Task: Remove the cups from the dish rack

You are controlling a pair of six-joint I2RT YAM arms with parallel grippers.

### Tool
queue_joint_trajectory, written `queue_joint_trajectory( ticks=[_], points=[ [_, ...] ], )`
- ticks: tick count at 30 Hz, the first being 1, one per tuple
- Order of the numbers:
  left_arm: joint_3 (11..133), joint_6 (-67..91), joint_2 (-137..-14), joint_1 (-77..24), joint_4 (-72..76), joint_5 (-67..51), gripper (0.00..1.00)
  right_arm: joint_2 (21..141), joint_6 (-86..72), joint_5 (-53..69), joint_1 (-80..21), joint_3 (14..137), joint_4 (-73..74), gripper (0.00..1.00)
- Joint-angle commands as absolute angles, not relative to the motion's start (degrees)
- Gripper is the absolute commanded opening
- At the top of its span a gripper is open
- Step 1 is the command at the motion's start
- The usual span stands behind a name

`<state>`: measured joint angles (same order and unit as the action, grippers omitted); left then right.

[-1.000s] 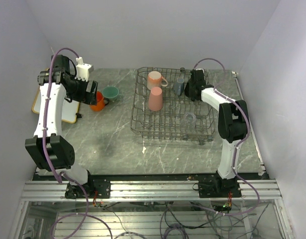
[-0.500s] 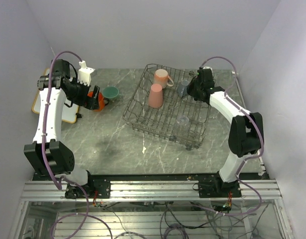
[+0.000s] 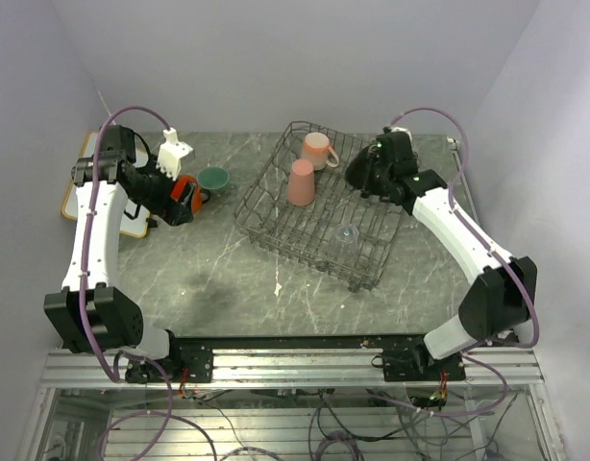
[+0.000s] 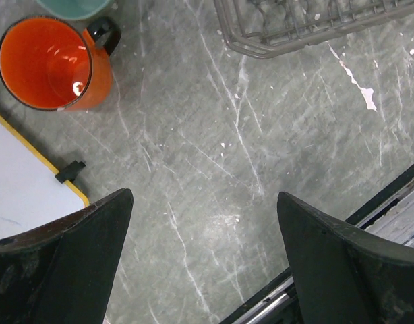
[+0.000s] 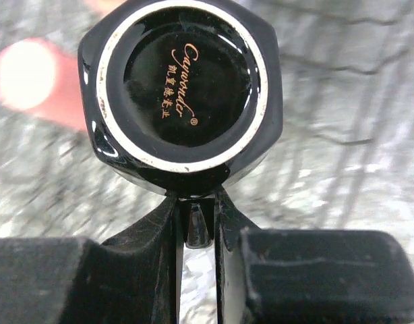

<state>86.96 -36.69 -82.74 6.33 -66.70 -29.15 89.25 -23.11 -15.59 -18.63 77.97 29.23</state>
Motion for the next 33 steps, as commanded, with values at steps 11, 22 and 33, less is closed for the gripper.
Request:
queue_joint_trajectory(
  ticks=[11,22,33],
  points=[
    [79.2,-57.4,-70.0,1.3,-59.6,-45.7,0.99,77.5,-52.5,26.5,-32.6,71.9,7.9,0.0],
    [66.8,-57.3,-52.1,-4.6,-39.1,-49.6,0.96,78.7,-75.4,36.3,-40.8,60.6,-24.3,0.0],
    [67.1,-51.0,-48.1,-5.0,-30.8,-51.7,0.84,82.7,-85.7,36.0,-48.3,59.2,-40.3,0.0]
  ],
)
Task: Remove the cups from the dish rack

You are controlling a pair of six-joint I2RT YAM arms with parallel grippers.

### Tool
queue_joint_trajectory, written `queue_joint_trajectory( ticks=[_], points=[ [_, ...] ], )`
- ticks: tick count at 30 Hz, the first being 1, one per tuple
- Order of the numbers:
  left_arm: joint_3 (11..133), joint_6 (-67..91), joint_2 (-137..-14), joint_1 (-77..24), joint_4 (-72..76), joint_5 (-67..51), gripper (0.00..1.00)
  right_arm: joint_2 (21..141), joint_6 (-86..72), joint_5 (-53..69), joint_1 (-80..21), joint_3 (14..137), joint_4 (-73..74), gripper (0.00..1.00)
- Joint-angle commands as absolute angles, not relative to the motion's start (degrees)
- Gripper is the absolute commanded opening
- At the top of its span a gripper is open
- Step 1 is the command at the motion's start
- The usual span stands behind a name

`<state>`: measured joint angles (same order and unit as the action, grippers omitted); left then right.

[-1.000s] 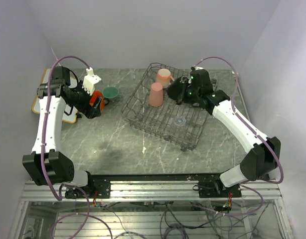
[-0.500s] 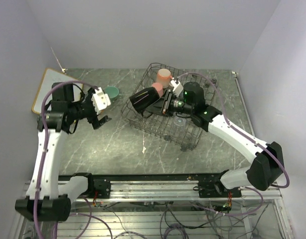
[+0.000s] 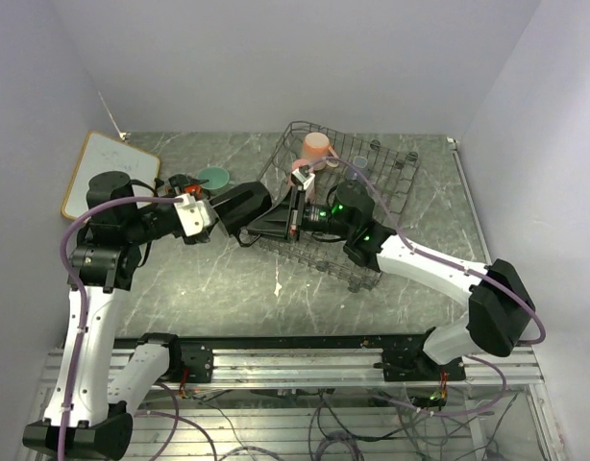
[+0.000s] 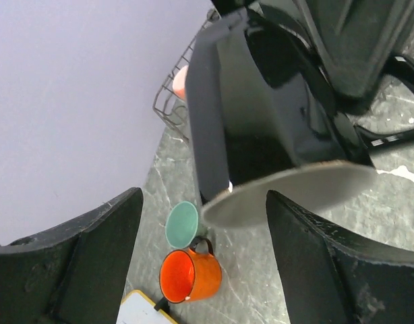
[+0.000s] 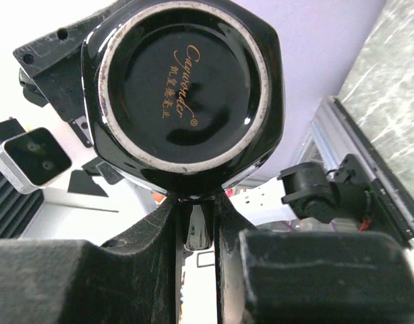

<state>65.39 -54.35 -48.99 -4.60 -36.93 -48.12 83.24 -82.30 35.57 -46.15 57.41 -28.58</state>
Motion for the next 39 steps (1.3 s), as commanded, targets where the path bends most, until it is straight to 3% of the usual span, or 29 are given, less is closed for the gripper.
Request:
queue_joint_trajectory(
  ticks=[1,6,12,14,15,16,18,21,26,35,39],
  points=[
    [67.9,-49.8,-48.3,-5.0,-30.6,-52.3,0.83,82.5,-85.4,35.7,-48.9,59.6,-39.7,0.0],
    [70.5,-46.3,-48.9,-5.0,-31.1,-55.8,0.71,82.9,-87.4,34.2,-51.4,59.7,-42.7,0.0],
    [70.4,-45.6,-48.7,-5.1,-33.5,-57.9,0.28,85.4,-90.0,32.9,-53.6,60.7,-47.2,0.0],
    [69.4,-44.6,-48.4,-5.1,-33.0,-56.4,0.13,85.7,-89.4,32.8,-53.7,61.2,-45.9,0.14],
    [69.0,-43.8,-48.2,-5.1,-32.6,-55.2,0.08,85.5,-88.4,32.5,-53.7,61.4,-43.7,0.28],
    [68.6,-42.6,-48.0,-5.1,-32.2,-53.9,0.07,84.8,-85.8,31.7,-53.5,61.6,-40.0,0.46],
    [68.6,-40.9,-48.5,-5.1,-33.4,-50.3,0.07,82.7,-80.1,29.0,-52.7,62.4,-30.5,0.68],
    [70.9,-41.0,-52.3,-5.1,-40.4,-45.3,0.07,78.5,-69.3,21.0,-50.3,64.2,-11.9,0.79],
    [76.0,-35.7,-61.2,-5.1,-46.9,-31.2,0.07,76.3,-56.8,4.2,-49.4,66.3,10.3,0.81],
    [77.8,-33.3,-70.1,-5.1,-49.4,-14.8,0.07,72.4,-54.0,-8.7,-49.3,60.5,24.1,0.72],
    [74.7,-34.6,-72.4,-5.1,-48.8,-11.3,0.07,66.0,-54.0,-11.1,-43.9,57.7,29.6,0.69]
  ],
)
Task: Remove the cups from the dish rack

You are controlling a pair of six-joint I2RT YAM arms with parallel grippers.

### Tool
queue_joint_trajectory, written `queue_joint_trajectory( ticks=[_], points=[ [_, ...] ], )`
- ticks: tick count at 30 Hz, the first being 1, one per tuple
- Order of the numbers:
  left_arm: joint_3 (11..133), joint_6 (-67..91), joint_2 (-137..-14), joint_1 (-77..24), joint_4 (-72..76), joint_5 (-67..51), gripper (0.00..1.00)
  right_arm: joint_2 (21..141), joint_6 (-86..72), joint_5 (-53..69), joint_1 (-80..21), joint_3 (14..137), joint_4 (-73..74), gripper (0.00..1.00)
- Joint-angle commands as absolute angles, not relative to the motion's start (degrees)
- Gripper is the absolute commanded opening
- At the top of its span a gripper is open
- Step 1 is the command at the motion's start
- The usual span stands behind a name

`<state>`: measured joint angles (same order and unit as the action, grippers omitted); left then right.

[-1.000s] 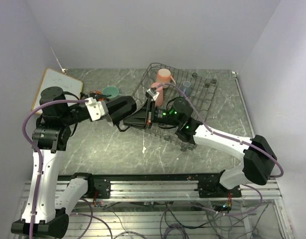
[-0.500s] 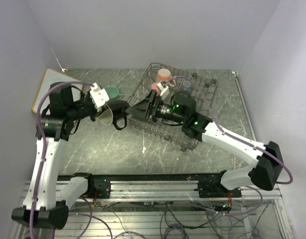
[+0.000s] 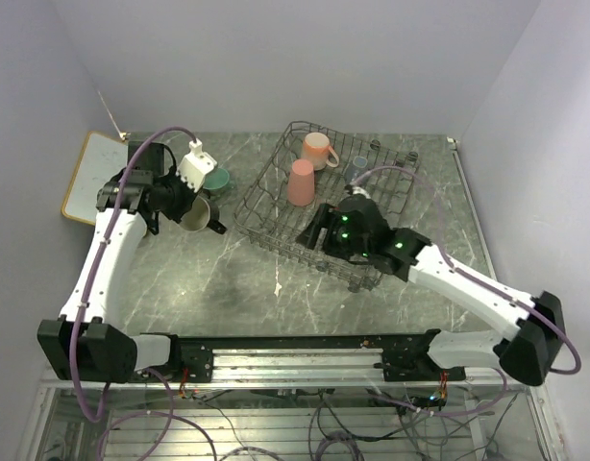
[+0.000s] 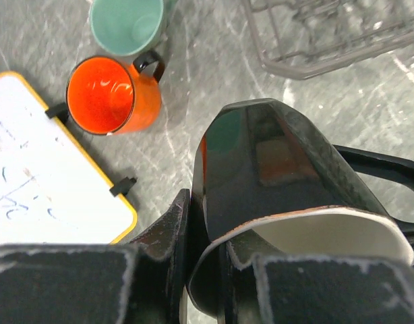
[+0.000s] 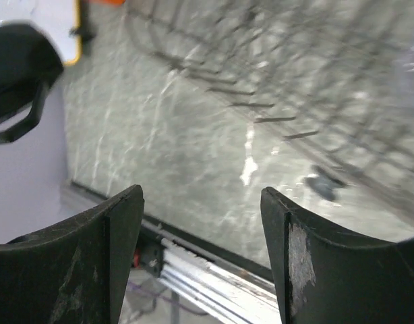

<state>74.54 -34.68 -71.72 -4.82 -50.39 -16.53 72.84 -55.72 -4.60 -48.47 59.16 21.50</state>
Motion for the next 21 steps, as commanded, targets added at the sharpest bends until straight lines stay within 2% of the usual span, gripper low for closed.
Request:
queue_joint_trajectory(
  ticks=[1,4,8,17,21],
  points=[
    [74.0,-34.9,-73.2,-5.1,-48.7,-10.8,0.07,64.5,-53.6,-10.7,-41.4,55.9,30.8,0.68],
    [73.9,-34.7,-77.1,-5.1,-50.1,-10.9,0.07,61.2,-51.0,-9.9,-32.6,54.6,33.3,0.66],
    [73.6,-33.8,-80.7,-5.4,-50.2,-11.6,0.07,62.3,-47.5,-8.6,-24.5,55.0,34.6,0.64],
    [73.0,-34.4,-83.0,-5.4,-48.5,-8.8,0.07,69.6,-45.0,-5.6,-16.1,51.1,30.0,0.54],
    [72.8,-35.2,-82.7,-5.4,-48.1,-8.0,0.07,71.0,-44.2,-7.9,-13.6,49.6,30.4,0.51]
  ],
)
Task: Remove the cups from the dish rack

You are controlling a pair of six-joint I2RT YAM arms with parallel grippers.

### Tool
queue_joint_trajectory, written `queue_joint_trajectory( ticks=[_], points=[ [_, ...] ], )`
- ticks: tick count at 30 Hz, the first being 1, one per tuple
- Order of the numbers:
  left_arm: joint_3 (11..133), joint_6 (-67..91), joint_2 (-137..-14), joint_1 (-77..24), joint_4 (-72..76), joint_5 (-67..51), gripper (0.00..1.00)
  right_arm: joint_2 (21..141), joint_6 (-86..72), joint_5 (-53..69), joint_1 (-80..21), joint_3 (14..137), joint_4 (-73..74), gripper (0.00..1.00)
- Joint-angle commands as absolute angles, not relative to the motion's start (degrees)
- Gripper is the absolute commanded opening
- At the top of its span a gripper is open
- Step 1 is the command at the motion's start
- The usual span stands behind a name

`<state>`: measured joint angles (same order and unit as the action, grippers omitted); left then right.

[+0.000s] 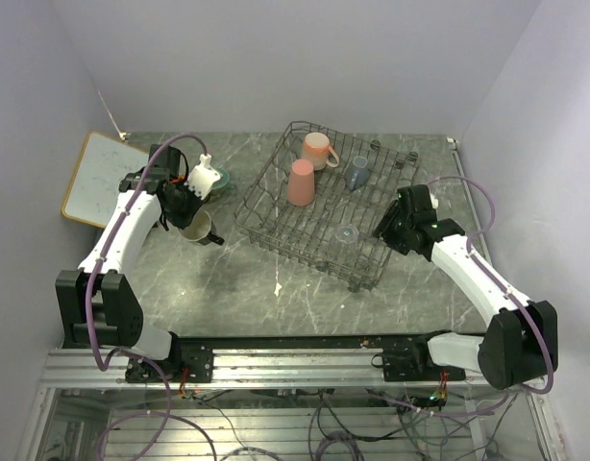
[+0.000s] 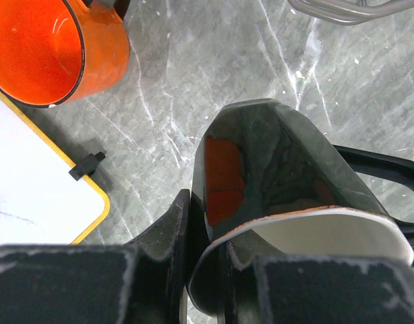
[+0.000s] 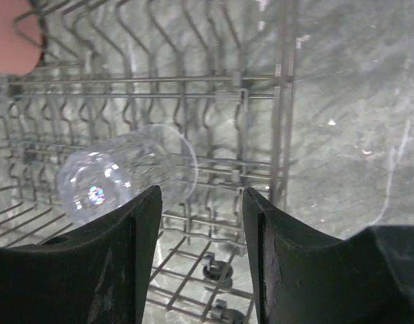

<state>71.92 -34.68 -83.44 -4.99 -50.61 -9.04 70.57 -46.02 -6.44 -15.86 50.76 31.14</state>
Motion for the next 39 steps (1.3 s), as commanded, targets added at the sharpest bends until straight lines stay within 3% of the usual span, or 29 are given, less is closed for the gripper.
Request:
queue_joint_trajectory(
  ticks=[1,19,27,39],
  points=[
    [72.8,-35.0,-82.8,-5.4,-47.8,-8.0,0.07,71.0,-44.0,-8.1,-12.8,49.2,30.4,0.51],
    [74.8,-33.3,-86.6,-6.1,-43.7,-7.7,0.07,73.0,-39.5,-12.6,-7.1,52.8,32.5,0.49],
    [79.9,-28.5,-96.6,-10.1,-39.2,-5.2,0.07,68.7,-40.0,-10.6,-7.1,49.6,32.3,0.48],
    [91.4,-26.8,-110.7,-10.7,-41.4,-4.2,0.07,66.3,-37.0,-10.2,-5.5,56.0,36.3,0.51]
  ],
)
